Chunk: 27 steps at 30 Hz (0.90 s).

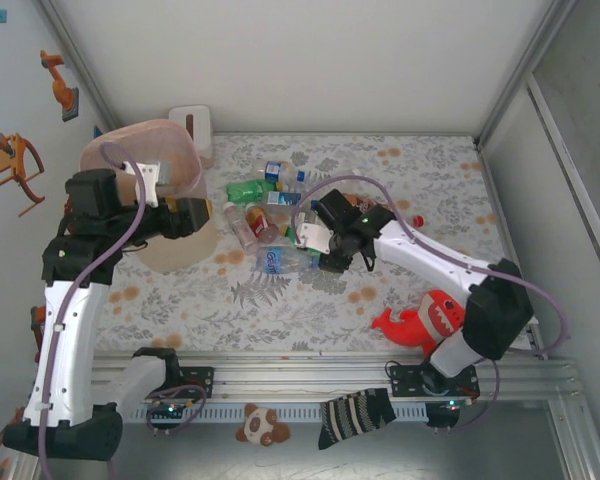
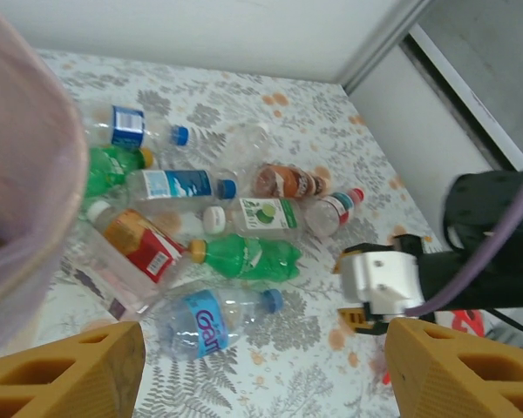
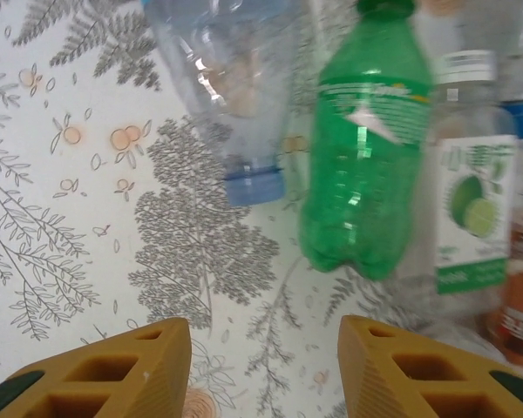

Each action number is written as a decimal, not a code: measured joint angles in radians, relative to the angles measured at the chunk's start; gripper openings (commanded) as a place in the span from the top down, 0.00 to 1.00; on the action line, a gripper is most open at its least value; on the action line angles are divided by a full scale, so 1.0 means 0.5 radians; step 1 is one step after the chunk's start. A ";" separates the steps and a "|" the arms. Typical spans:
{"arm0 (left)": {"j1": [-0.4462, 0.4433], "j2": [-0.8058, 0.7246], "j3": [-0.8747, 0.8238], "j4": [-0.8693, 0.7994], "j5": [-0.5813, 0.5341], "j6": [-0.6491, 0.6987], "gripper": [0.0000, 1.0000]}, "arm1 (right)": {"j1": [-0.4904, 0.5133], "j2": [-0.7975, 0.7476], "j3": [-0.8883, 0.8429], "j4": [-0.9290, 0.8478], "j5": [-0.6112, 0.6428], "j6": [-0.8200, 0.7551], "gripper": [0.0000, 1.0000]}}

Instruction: Put the plastic bottles in the bin

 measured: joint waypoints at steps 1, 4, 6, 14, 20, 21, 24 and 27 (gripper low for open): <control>-0.018 -0.008 -0.034 0.018 0.001 -0.014 0.27 | 0.000 0.042 0.000 0.003 -0.029 -0.034 0.53; -0.047 -0.030 -0.098 0.052 0.002 -0.050 0.27 | 0.002 0.134 -0.001 0.044 -0.111 -0.115 0.54; -0.056 -0.047 -0.121 0.075 0.002 -0.071 0.27 | 0.004 0.178 -0.002 0.093 -0.159 -0.158 0.54; -0.079 -0.095 -0.136 0.124 0.003 -0.127 0.27 | 0.005 0.359 -0.006 0.286 -0.234 -0.255 0.54; -0.098 -0.096 -0.136 0.136 0.002 -0.143 0.27 | 0.005 0.480 -0.005 0.362 -0.243 -0.285 0.52; -0.100 -0.096 -0.136 0.136 0.002 -0.143 0.27 | 0.005 0.500 -0.006 0.369 -0.240 -0.291 0.52; -0.101 -0.096 -0.136 0.136 0.001 -0.143 0.27 | 0.005 0.539 -0.005 0.407 -0.243 -0.306 0.52; -0.104 -0.096 -0.144 0.143 0.000 -0.144 0.27 | 0.005 0.556 -0.005 0.452 -0.243 -0.313 0.52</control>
